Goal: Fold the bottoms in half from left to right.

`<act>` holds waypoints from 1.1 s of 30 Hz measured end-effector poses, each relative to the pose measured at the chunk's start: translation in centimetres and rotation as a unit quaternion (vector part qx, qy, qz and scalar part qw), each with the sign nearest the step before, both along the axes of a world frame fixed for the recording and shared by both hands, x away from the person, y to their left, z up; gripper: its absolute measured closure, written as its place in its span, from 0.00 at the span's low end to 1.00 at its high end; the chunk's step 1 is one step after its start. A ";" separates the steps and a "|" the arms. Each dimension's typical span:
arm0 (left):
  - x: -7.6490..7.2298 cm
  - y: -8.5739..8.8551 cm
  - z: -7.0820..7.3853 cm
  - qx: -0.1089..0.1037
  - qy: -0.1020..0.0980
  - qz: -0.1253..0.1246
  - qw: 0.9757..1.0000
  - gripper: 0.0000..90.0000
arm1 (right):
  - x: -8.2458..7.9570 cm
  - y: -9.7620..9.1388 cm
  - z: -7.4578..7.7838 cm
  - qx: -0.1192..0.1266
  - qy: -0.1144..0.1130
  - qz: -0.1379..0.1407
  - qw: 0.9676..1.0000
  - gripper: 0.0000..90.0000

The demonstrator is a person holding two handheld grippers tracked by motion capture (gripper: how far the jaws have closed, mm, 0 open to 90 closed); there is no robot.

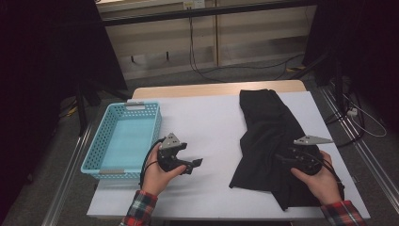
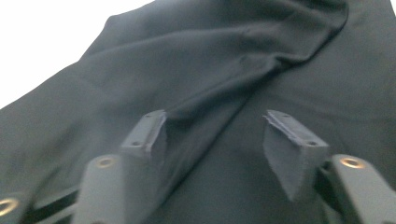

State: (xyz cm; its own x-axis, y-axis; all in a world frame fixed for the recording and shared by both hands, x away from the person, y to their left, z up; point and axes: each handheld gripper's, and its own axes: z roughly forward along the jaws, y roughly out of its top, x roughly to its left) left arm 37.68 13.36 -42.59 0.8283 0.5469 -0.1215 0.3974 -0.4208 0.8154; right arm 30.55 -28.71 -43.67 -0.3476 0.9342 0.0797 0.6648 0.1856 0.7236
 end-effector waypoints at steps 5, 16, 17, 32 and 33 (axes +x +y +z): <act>0.2 -0.3 -0.3 -0.002 0.006 -0.001 1.000 0.12 | -0.7 0.4 -0.7 0.007 0.016 0.009 1.000 0.66; 0.3 -0.6 -0.1 0.002 0.001 -0.005 1.000 0.13 | -1.2 1.3 -1.1 0.037 0.043 0.042 0.998 1.00; 0.3 -0.6 -0.1 0.001 0.001 -0.004 1.000 0.13 | -1.3 1.0 -0.9 0.043 0.041 0.039 0.998 1.00; 0.1 -0.6 -0.1 0.003 0.003 -0.008 1.000 0.13 | -3.9 -3.9 0.4 0.063 0.041 0.009 0.997 1.00; 0.1 -0.6 -0.1 0.003 0.004 -0.008 1.000 0.13 | -4.1 -4.4 0.4 0.065 0.042 0.006 0.997 1.00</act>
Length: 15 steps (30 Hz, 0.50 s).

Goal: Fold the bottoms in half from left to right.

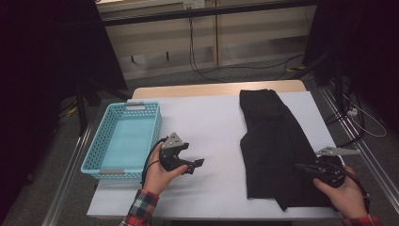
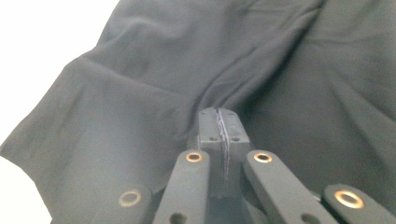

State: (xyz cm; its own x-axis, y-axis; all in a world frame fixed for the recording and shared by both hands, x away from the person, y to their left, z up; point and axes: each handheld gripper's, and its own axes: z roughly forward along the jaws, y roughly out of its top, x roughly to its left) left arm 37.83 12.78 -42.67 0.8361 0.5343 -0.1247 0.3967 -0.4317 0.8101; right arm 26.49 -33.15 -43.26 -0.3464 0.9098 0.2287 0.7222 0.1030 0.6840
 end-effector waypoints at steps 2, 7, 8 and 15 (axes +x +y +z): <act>0.0 0.0 0.0 0.000 0.000 0.000 1.000 0.13 | -0.3 -0.7 0.0 0.000 0.005 -0.005 1.000 1.00; 0.0 -0.1 -0.1 0.000 0.003 0.000 1.000 0.13 | -1.1 -2.2 -0.3 -0.013 0.016 -0.012 1.000 1.00; 0.0 0.0 0.0 0.001 0.003 0.000 1.000 0.13 | -1.2 -2.4 -0.4 -0.012 0.017 -0.015 1.000 1.00; 0.1 -0.1 -0.1 -0.002 0.004 0.000 1.000 0.13 | -1.5 -4.0 -0.1 -0.018 0.018 -0.034 0.999 1.00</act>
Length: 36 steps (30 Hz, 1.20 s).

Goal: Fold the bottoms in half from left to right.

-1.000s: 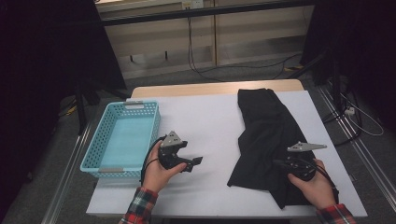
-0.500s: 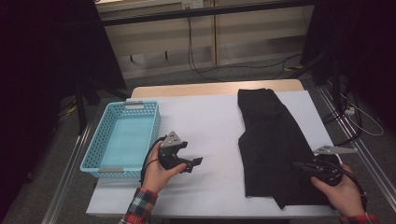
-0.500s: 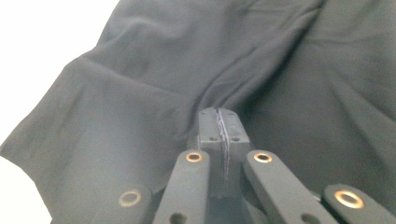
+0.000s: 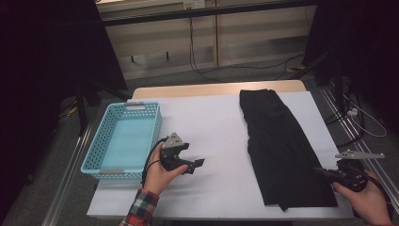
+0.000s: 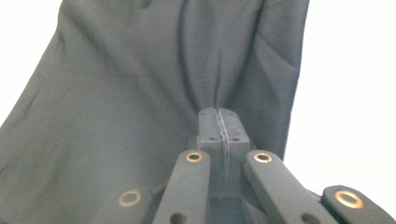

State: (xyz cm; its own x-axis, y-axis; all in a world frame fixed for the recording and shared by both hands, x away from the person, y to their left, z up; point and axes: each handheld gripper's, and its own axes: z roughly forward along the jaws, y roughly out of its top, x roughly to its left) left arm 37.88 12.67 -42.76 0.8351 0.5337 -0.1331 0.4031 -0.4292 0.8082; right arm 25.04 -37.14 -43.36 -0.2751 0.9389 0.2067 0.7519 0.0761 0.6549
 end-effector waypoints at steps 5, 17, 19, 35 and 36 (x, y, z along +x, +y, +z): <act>0.0 0.0 0.1 0.002 -0.002 0.001 1.000 0.13 | 0.0 -0.6 0.1 -0.007 -0.004 -0.007 1.000 1.00; 0.0 0.3 0.2 -0.006 -0.005 0.005 1.000 0.13 | -0.5 -0.4 0.6 -0.038 -0.017 -0.006 0.999 1.00; 0.0 0.4 0.2 -0.004 -0.004 0.007 1.000 0.13 | -0.7 -0.5 0.6 -0.047 -0.015 -0.004 0.999 1.00; 0.1 -0.1 -0.1 -0.001 0.002 0.001 1.000 0.13 | 1.9 0.4 0.8 -0.110 -0.041 0.003 0.993 0.76; 0.1 -0.1 -0.1 -0.001 0.002 0.000 1.000 0.13 | 2.6 0.5 0.8 -0.112 -0.047 0.002 0.993 0.76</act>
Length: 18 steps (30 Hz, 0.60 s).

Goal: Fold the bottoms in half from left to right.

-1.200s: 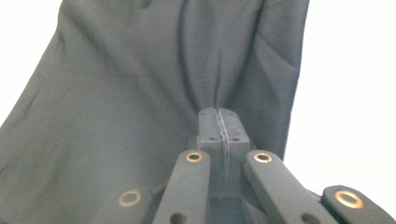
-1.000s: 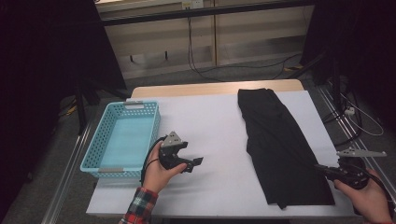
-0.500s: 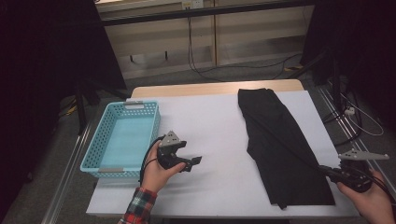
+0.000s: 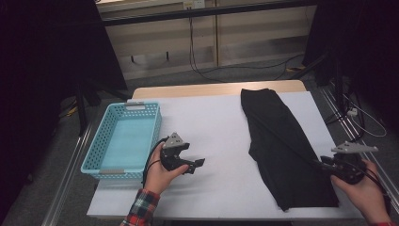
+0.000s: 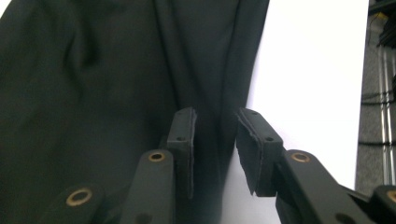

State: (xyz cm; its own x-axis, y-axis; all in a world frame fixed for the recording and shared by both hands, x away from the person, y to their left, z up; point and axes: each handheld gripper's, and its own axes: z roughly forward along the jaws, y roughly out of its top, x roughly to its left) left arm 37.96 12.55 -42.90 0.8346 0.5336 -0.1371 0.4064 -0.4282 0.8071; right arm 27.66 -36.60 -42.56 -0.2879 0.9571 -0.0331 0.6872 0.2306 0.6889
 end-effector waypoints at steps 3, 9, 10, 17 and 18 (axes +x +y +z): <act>0.0 0.2 0.0 0.000 0.000 0.002 1.000 0.13 | 2.2 0.4 0.0 0.002 -0.009 -0.003 1.000 0.78; 0.0 0.6 0.0 0.001 -0.002 0.006 1.000 0.13 | 5.7 1.2 -0.8 0.004 -0.002 -0.012 1.000 0.82; 0.0 0.6 0.0 0.002 -0.002 0.007 1.000 0.13 | 6.1 1.4 -1.0 -0.001 0.001 -0.013 1.000 0.83; 0.0 0.7 0.0 -0.001 -0.002 0.009 1.000 0.13 | 7.0 2.0 -1.9 -0.005 0.023 -0.006 1.000 0.88; 0.0 0.7 0.1 0.000 -0.002 0.010 1.000 0.13 | 7.1 2.0 -2.0 -0.001 0.021 -0.008 1.000 0.91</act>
